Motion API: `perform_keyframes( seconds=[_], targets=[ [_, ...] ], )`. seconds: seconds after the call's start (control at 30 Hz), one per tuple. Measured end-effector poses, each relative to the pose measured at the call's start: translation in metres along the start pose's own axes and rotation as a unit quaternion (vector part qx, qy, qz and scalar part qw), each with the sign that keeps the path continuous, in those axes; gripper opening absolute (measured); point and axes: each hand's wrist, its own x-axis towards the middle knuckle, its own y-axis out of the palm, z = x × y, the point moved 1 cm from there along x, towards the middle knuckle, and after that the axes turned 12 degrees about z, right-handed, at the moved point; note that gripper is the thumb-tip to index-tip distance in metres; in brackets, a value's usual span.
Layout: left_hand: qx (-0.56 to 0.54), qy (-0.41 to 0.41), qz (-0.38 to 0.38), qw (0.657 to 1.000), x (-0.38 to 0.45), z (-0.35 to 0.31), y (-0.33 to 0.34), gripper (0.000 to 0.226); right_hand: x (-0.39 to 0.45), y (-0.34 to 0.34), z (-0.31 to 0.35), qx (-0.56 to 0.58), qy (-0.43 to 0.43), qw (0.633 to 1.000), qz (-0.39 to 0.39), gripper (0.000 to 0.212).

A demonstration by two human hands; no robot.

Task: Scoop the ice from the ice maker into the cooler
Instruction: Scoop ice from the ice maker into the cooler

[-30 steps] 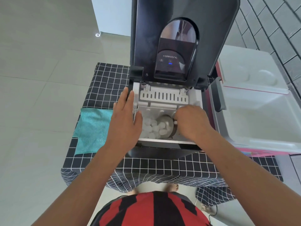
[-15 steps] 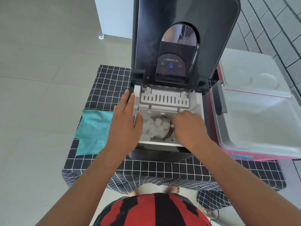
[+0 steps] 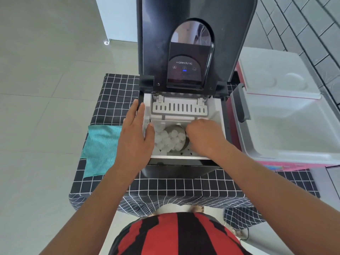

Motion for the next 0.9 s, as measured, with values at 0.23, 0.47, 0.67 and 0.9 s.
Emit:
perform_keyframes(
  seconds=[0.23, 0.47, 0.67, 0.9],
  targets=[
    [-0.001, 0.005, -0.003, 1.0, 0.0, 0.001, 0.002, 0.059, -0.003, 0.0, 0.005, 0.009, 0.01, 1.0, 0.025, 0.016],
    [0.015, 0.013, 0.006, 1.0, -0.001, -0.001, 0.001, 0.059, 0.008, 0.006, -0.009, 0.019, -0.053, 0.998, 0.029, 0.037],
    [0.013, 0.007, 0.008, 1.0, 0.0, 0.0, 0.002, 0.057, 0.001, 0.01, -0.007, 0.023, -0.033, 0.999, -0.003, 0.024],
    [-0.013, 0.007, 0.005, 1.0, 0.0, 0.003, 0.001, 0.053, -0.019, 0.008, -0.019, 0.094, -0.019, 0.992, -0.078, 0.015]
  ],
)
